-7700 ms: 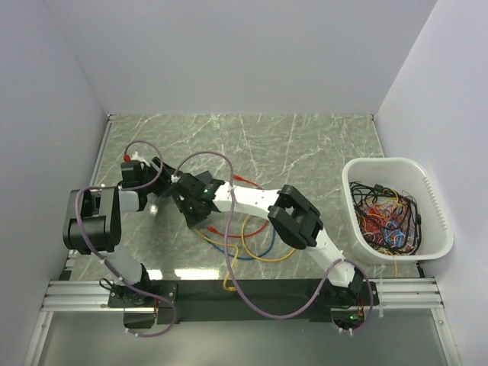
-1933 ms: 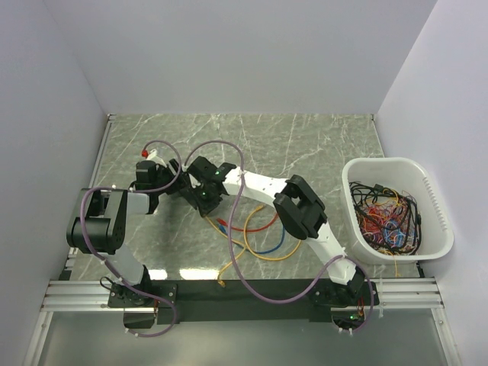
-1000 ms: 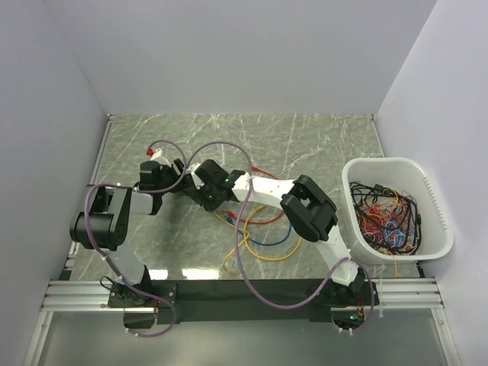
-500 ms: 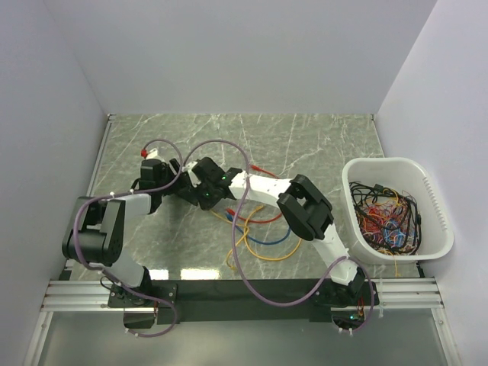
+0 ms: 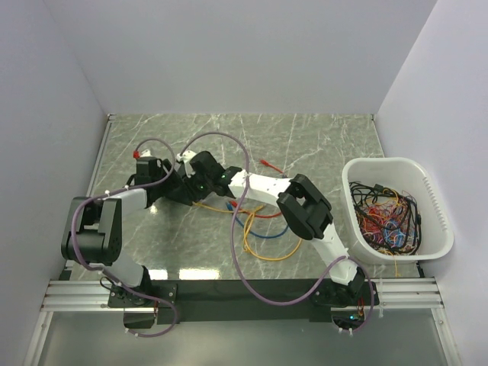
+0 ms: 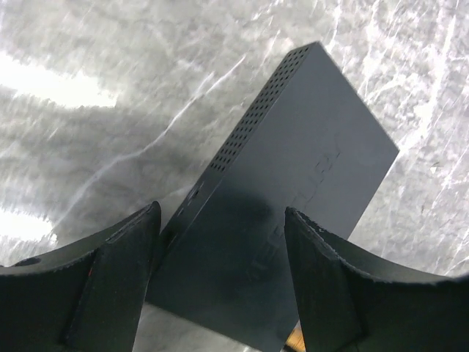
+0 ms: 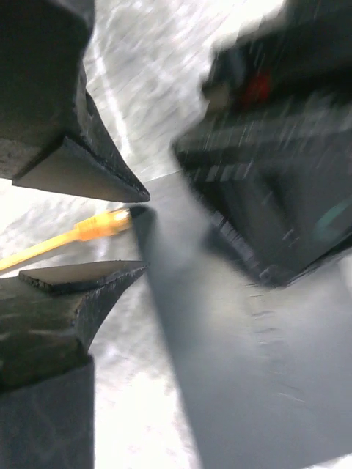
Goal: Insert the plug into the switch port
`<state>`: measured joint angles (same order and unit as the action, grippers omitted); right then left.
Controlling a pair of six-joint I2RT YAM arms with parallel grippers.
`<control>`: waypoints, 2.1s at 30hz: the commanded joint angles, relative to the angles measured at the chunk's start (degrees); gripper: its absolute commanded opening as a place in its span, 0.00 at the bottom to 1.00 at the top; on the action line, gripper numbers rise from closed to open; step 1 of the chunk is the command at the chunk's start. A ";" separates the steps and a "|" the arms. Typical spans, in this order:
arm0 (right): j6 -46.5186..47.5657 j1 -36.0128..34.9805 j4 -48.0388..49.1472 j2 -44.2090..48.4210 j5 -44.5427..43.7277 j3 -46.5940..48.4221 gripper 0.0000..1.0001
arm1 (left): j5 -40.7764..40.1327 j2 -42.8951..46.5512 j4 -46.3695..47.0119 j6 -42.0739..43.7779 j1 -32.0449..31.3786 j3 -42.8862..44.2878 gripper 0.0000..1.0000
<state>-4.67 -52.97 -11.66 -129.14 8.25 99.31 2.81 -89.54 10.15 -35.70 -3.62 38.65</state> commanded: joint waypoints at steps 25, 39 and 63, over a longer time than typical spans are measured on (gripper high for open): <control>-18.18 16.48 -3.97 29.65 -21.33 -22.49 0.56 | 25.57 -17.59 7.60 8.10 0.45 21.02 0.74; -14.06 25.63 -11.28 12.87 -20.64 -9.84 0.61 | 30.60 -15.50 14.54 1.26 -2.71 16.64 0.74; -12.12 26.95 -17.53 -0.41 -18.71 1.52 0.47 | 26.20 -2.40 11.47 2.39 -5.26 10.21 0.73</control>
<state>-16.99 -26.30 -28.25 -130.10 -10.83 101.84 29.65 -94.32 21.50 -34.48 -8.78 49.01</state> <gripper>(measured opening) 0.499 0.736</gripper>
